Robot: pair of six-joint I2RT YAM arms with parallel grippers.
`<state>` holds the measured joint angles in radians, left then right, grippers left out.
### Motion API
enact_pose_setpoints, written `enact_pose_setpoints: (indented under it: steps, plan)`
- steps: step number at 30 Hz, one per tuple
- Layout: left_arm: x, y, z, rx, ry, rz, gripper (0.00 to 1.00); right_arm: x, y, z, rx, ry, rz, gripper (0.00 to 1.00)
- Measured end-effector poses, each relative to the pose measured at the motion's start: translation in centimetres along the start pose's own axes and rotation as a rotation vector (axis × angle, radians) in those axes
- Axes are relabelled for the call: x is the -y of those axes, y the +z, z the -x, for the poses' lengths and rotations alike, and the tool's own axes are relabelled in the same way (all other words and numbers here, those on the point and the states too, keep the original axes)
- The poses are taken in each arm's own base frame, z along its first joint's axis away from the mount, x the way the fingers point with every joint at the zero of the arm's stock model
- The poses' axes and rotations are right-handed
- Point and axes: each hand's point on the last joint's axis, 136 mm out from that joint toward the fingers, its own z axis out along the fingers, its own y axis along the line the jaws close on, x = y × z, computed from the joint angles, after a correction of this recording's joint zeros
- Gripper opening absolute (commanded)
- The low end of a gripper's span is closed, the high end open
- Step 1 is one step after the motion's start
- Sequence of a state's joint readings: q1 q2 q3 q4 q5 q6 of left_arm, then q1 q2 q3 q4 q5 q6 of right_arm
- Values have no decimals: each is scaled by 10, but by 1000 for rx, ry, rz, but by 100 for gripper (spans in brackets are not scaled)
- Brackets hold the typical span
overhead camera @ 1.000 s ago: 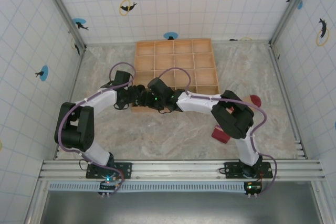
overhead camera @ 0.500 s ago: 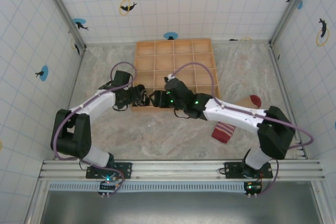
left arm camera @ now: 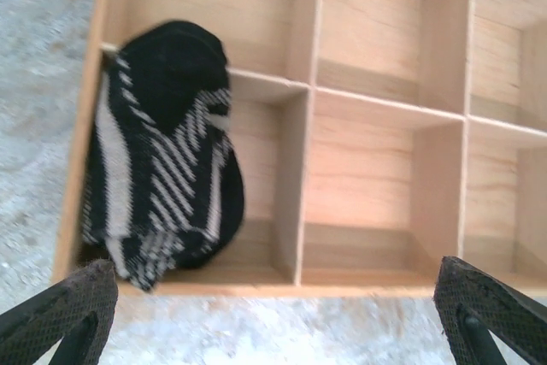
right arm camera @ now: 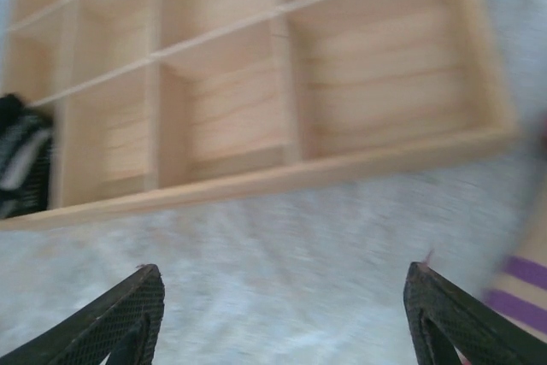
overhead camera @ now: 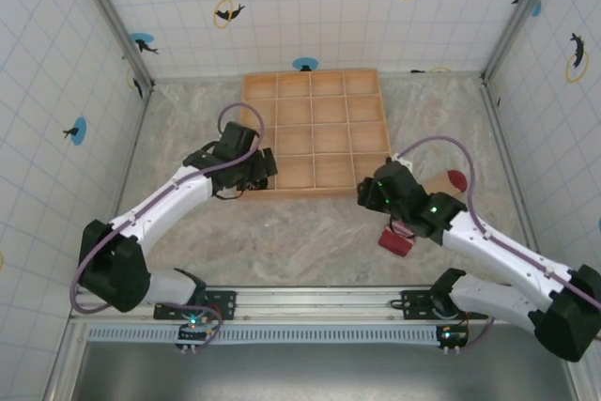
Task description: Roll the socks
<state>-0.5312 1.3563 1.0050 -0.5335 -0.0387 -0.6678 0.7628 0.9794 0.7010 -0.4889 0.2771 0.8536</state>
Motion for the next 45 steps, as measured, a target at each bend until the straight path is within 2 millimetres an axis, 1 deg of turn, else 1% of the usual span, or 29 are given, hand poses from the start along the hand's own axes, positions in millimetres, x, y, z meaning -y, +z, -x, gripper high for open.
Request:
enact_pose_setpoints:
  steps: [2, 4, 7, 10, 12, 14, 17, 19, 22, 30, 34, 38, 42, 45]
  plan:
    - [11, -6, -7, 3, 11, -19, 98, 32, 1, -13, -13, 26, -69, 72]
    - [21, -12, -16, 5, 24, -37, 98, 58, 4, -29, -36, 43, -129, 70]
    - [33, -18, -35, -9, 41, -63, 97, 89, 7, -52, -66, 48, -205, 65]
    - [35, -20, -51, -25, 47, -65, 97, 110, 9, -64, -74, 56, -251, 65]
    - [35, -22, -58, -31, 45, -62, 97, 122, 12, -69, -81, 68, -284, 64]
    - [35, -26, -62, -28, 45, -64, 97, 132, 16, -75, -94, 72, -314, 63]
    - [35, -35, -61, -10, 29, -78, 97, 143, 23, -84, -120, 55, -350, 58]
    - [35, -40, -58, 5, 18, -89, 98, 145, 26, -86, -124, 40, -352, 56]
    - [34, -45, -56, 17, 2, -89, 97, 144, 31, -84, -113, 24, -346, 53]
    - [29, -47, -56, 27, -12, -79, 98, 133, 41, -81, -91, 18, -301, 47]
    - [30, -50, -55, 34, -24, -87, 97, 116, 43, -89, -98, -15, -247, 46]
    - [32, -48, -55, 30, -25, -93, 97, 99, 44, -99, -106, -43, -203, 45]
    - [42, -40, -62, 5, -10, -115, 97, 82, 44, -110, -105, -72, -163, 45]
    - [49, -33, -71, -22, 0, -138, 96, 67, 43, -119, -107, -88, -123, 45]
